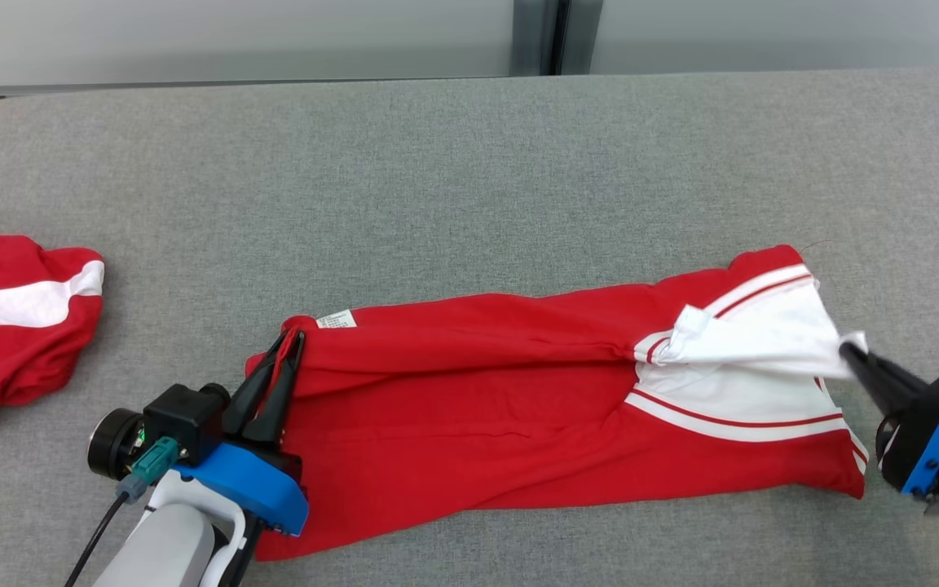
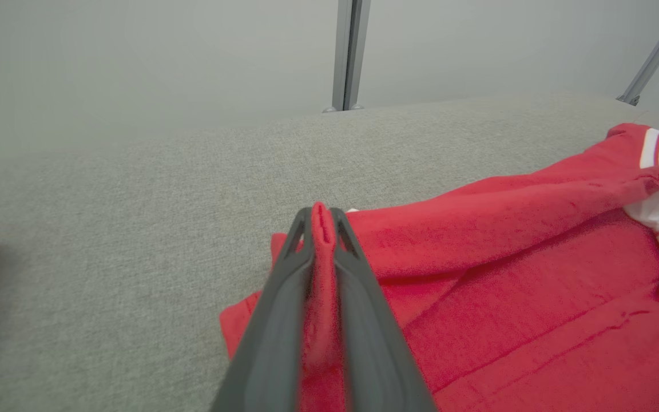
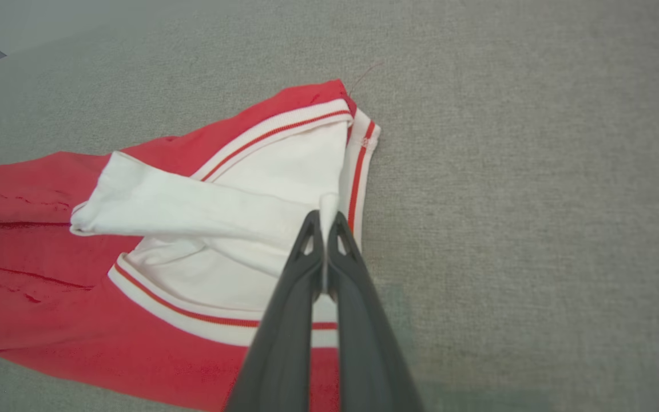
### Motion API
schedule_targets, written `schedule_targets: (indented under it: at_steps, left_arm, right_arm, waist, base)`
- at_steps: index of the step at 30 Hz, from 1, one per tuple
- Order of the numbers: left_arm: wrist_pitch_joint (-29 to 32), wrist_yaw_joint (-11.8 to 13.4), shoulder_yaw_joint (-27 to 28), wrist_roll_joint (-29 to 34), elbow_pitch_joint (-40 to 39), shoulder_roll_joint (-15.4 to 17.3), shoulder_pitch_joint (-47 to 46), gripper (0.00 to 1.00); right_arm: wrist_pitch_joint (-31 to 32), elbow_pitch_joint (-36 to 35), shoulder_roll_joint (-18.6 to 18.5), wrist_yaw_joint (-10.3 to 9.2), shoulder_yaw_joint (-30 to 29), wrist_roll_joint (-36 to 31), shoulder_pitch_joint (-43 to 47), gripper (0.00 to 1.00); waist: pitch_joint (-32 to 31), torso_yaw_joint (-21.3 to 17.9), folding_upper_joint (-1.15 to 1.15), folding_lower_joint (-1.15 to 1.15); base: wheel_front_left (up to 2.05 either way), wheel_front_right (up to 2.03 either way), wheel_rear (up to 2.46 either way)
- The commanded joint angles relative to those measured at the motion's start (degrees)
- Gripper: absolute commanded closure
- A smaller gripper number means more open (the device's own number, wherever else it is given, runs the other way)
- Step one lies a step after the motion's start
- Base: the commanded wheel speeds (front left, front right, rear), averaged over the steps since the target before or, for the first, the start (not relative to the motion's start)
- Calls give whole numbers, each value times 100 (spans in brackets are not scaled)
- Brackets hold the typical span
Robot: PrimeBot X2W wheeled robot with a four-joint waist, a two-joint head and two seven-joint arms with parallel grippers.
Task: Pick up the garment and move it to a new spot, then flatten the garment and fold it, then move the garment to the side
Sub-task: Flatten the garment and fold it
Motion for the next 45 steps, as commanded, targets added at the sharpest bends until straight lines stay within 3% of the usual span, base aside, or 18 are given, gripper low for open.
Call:
schedule_targets:
  at_steps: [1,2,9,15,21,25,44,45]
  left_arm:
    - [-24,-15,109,52,55,-51,90,0]
    - [-25,-12,159,49,71,-86,112,0]
    - [-25,118,951,-2,-127,-494,423,0]
    - [-25,72,1694,-8,-290,-884,650,0]
    - [-25,15,2155,115,-217,-1025,592,0]
    - [-25,-24,2265,193,-51,-1027,469,0]
    - [-25,-142,2139,290,391,-1035,190,0]
    - [-25,-148,2137,292,399,-1037,196,0]
  right_arm:
    - [71,-40,42,1,8,-77,177,70]
    - [131,-46,47,1,2,-114,238,0]
    - [413,-204,124,1,16,-319,661,0]
    - [11,-434,264,1,-90,-543,791,0]
    - [-137,-212,598,1,-280,-889,508,0]
    - [-187,188,870,1,-328,-1117,200,0]
    - [-478,2846,1440,1,-879,-2444,-1085,0]
    - [-451,2939,1464,1,-876,-2493,-1094,9]
  waist:
    - [-28,-9,0,1]
    - [-43,-11,0,1]
    - [-243,1,0,1]
    - [-503,32,0,1]
    - [-653,30,0,1]
    - [-655,38,0,1]
    - [-492,286,0,1]
    - [-497,287,0,1]
  base:
    - [0,0,0]
    - [0,0,0]
    - [0,0,0]
    - [0,0,0]
    - [0,0,0]
    - [0,0,0]
    - [0,0,0]
    - [0,0,0]
